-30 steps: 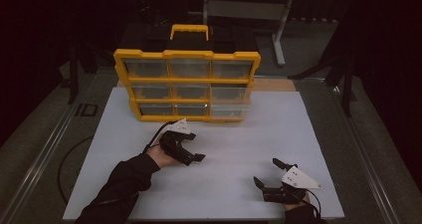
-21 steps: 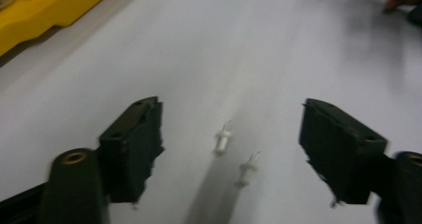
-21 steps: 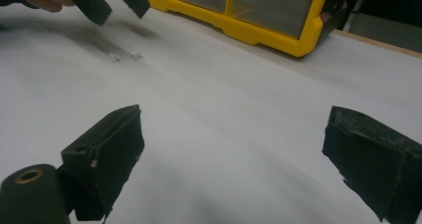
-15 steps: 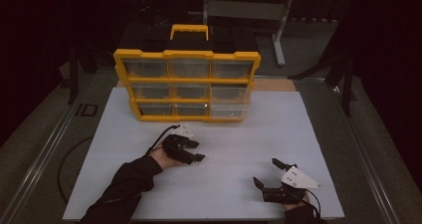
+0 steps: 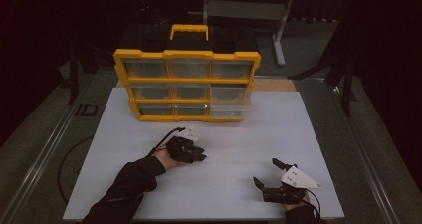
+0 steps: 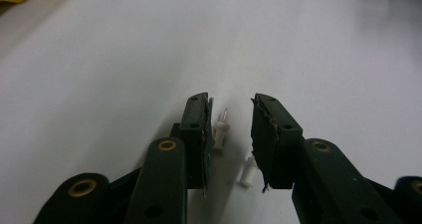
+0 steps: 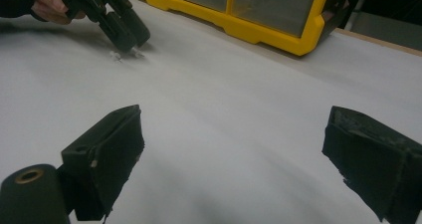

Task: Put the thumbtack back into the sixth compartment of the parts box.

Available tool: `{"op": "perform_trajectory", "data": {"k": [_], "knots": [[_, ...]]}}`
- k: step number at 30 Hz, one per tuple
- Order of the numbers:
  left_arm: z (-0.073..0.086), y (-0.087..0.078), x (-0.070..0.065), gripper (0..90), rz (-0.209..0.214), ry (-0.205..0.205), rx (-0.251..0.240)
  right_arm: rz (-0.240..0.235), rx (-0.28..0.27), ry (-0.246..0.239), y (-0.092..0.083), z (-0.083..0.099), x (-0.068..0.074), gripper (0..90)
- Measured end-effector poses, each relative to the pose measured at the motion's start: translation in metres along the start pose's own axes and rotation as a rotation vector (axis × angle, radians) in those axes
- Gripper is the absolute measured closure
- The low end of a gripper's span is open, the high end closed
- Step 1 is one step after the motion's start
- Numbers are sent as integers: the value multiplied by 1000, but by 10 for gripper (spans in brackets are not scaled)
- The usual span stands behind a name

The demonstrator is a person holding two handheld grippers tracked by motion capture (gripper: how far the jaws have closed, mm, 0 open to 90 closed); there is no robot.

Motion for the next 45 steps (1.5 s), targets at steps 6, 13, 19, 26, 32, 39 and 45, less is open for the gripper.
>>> {"op": "perform_trajectory", "data": {"k": [6,13,19,26,32,39,45], "knots": [[2,3,-1,726,-13,20,26,2,-1,1,-1,0,0,88],[3,2,2,795,-36,28,41,0,0,-2,0,0,0,88],[4,2,3,859,-27,22,32,0,0,-1,0,0,0,88],[4,2,3,866,-34,22,30,0,0,-1,0,0,0,88],[1,0,2,866,-23,22,26,3,-1,1,-1,0,0,88],[-15,-15,-3,866,-27,49,-5,5,-5,-3,-1,-1,0,88],[-32,-31,-6,866,-30,71,-37,9,-9,-3,-1,-1,-1,88]]}}
Point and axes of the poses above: each handheld gripper's, and its own axes: y roughly forward along the jaws, z roughly out of its underside, x roughly to its left, the point moved 9 cm from there along y, roughly forward along the jaws, and after that the axes turned 2 degrees about -z, right-handed, at the moved point
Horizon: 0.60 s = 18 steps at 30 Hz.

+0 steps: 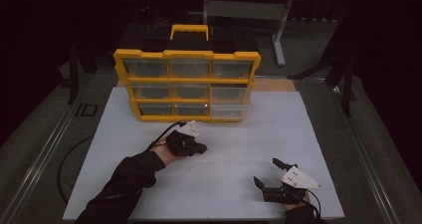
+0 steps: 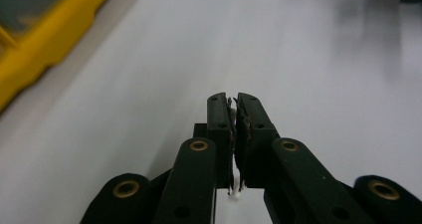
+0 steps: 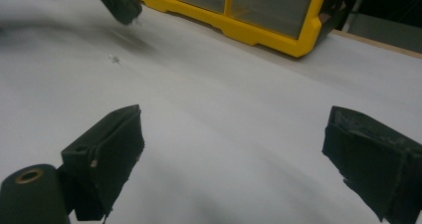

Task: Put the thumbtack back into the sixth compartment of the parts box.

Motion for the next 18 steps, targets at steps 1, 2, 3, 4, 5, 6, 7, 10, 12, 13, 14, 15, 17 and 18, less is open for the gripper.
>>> {"op": "perform_trajectory", "data": {"k": [1,2,3,4,5,6,7,10,12,13,14,15,17,18], "knots": [[0,0,0,866,0,0,0,1,-1,0,0,0,0,88],[-3,-2,-1,866,0,5,-6,4,0,-2,0,0,0,88],[-6,-4,-2,866,3,13,-7,4,0,-2,0,0,0,88],[-9,-6,-2,866,1,23,-5,8,0,-3,0,0,-1,88],[-12,-7,-3,866,-1,29,-7,9,2,-6,0,0,-1,88],[-15,-9,-4,866,5,33,-7,10,2,-7,0,1,-1,88],[-18,-10,-5,866,3,45,-7,10,1,-7,0,0,-1,88],[-27,-16,-7,866,1,69,-10,11,0,-7,0,0,-1,88],[-36,-21,-6,866,0,74,-18,14,-2,-5,-1,0,-2,88],[-36,-21,-6,866,0,74,-18,15,-3,-5,-1,0,-2,88],[-39,-23,-6,866,9,68,-29,15,-3,-5,-1,0,-2,88],[-43,-25,-6,866,8,68,-32,15,-5,-3,-1,-1,-2,88],[-50,-30,-6,866,13,74,-43,15,-7,0,-1,-1,-2,88],[-57,-35,-8,866,16,86,-53,15,-6,-1,-1,0,-2,88]]}}
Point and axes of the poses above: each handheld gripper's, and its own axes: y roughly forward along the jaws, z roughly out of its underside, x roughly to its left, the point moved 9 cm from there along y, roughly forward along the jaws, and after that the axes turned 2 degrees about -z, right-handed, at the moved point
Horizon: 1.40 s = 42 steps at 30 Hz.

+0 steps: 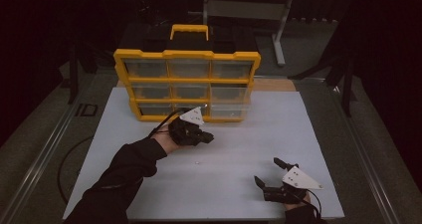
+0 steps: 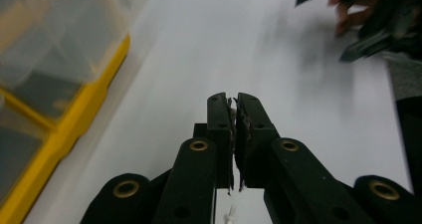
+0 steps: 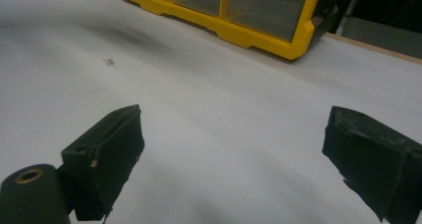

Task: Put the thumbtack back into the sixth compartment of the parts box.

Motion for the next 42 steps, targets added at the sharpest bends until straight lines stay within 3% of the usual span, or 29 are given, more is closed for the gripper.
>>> {"op": "perform_trajectory", "data": {"k": [9,24,33,37,42], "knots": [[-28,-19,0,866,-4,35,-28,0,1,-2,0,0,0,88],[-62,-34,4,866,-22,61,-55,-3,-1,1,1,0,1,88],[-79,-41,13,865,-36,61,-78,-6,0,4,1,0,1,88],[-92,-46,22,865,-40,27,-123,-6,0,1,1,0,1,88],[-99,-48,27,865,-56,18,-124,-8,-1,2,1,1,0,88]]}}
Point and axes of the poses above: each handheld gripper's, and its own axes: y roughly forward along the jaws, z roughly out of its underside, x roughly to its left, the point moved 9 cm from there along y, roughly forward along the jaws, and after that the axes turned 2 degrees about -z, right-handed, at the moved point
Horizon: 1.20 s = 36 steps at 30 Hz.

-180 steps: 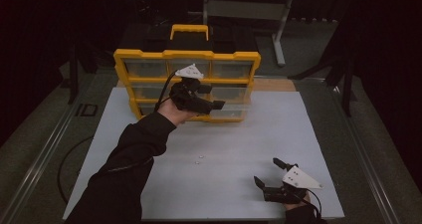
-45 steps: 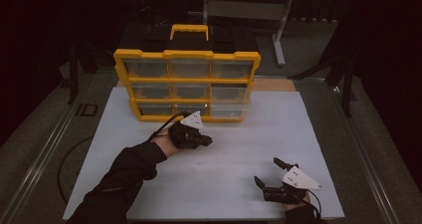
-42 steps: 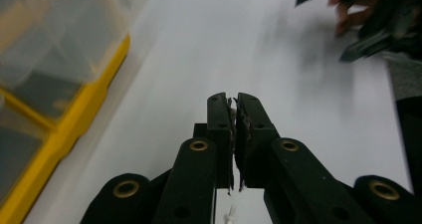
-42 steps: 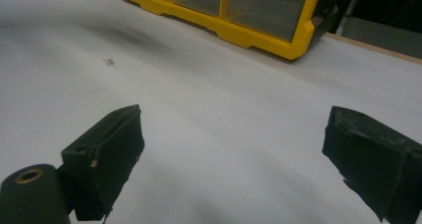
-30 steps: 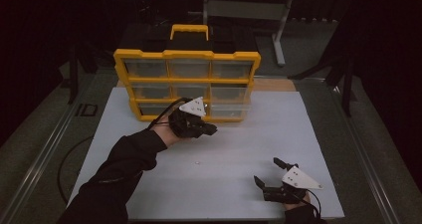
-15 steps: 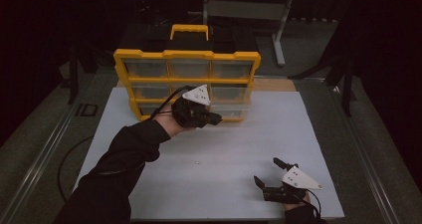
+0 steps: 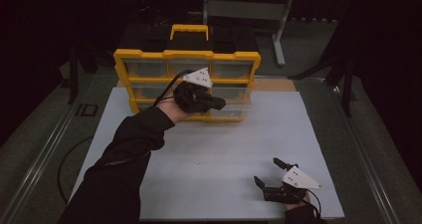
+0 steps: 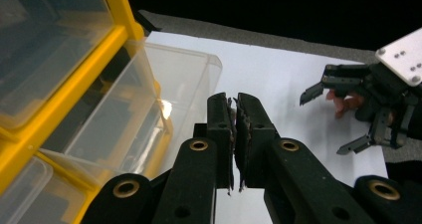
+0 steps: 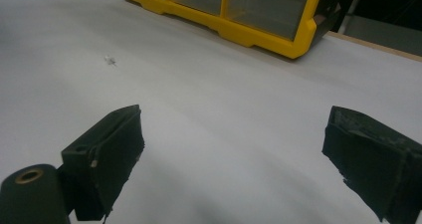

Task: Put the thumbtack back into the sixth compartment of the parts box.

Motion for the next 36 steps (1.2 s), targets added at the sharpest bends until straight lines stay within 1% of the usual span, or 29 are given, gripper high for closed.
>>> {"op": "perform_trajectory", "data": {"k": [2,4,6,8,11,12,15,16,17,19,20,21,22,23,24,25,27,28,29,30,31,32,34,36], "knots": [[-2,0,1,865,-6,-1,-6,-3,0,1,0,0,0,88],[-6,-2,5,866,-7,-18,-29,-2,0,-2,0,0,0,88],[-7,-1,7,865,-6,-25,-33,-3,1,-1,0,0,1,88],[-9,-1,10,865,-14,-44,-48,-3,1,1,0,0,1,88],[-13,0,14,865,-10,-74,-81,-2,1,-1,0,0,0,88],[-15,1,17,865,-22,-87,-96,-2,1,-1,0,0,0,88],[-15,1,18,865,-19,-95,-101,-2,1,-1,0,0,0,89],[-17,1,22,865,-31,-113,-119,-2,0,0,0,0,0,88],[-17,2,23,865,-33,-123,-124,-2,0,0,0,0,0,88],[-16,5,26,865,-51,-131,-117,-2,1,0,0,1,0,88],[-16,5,26,865,-51,-131,-117,-2,1,0,0,1,0,88],[-16,7,28,865,-55,-141,-111,-4,1,-4,0,0,0,89],[-15,10,30,865,-74,-152,-104,-4,1,-3,0,0,1,89],[-14,13,31,864,-76,-164,-104,-4,0,-5,0,0,0,88],[-14,13,31,865,-76,-164,-104,-4,0,-5,0,0,0,88],[-13,16,33,865,-89,-173,-94,-4,0,-4,0,0,0,88],[-11,19,35,864,-102,-182,-84,-3,-2,-3,0,0,0,88],[-9,21,37,864,-110,-192,-77,-3,-2,-3,0,0,0,88],[-5,24,40,863,-125,-213,-60,-2,-2,-3,0,0,0,88],[-3,26,42,863,-141,-222,-48,-3,-2,-3,-1,0,0,88],[-3,26,42,863,-141,-222,-48,-3,-2,-3,-1,0,0,88],[-1,28,43,863,-148,-231,-45,-4,-3,-3,-1,0,0,88],[2,30,45,863,-144,-247,-37,-4,-2,-3,0,0,0,88],[6,33,47,862,-157,-257,-12,-3,-1,-3,0,0,0,88]]}}
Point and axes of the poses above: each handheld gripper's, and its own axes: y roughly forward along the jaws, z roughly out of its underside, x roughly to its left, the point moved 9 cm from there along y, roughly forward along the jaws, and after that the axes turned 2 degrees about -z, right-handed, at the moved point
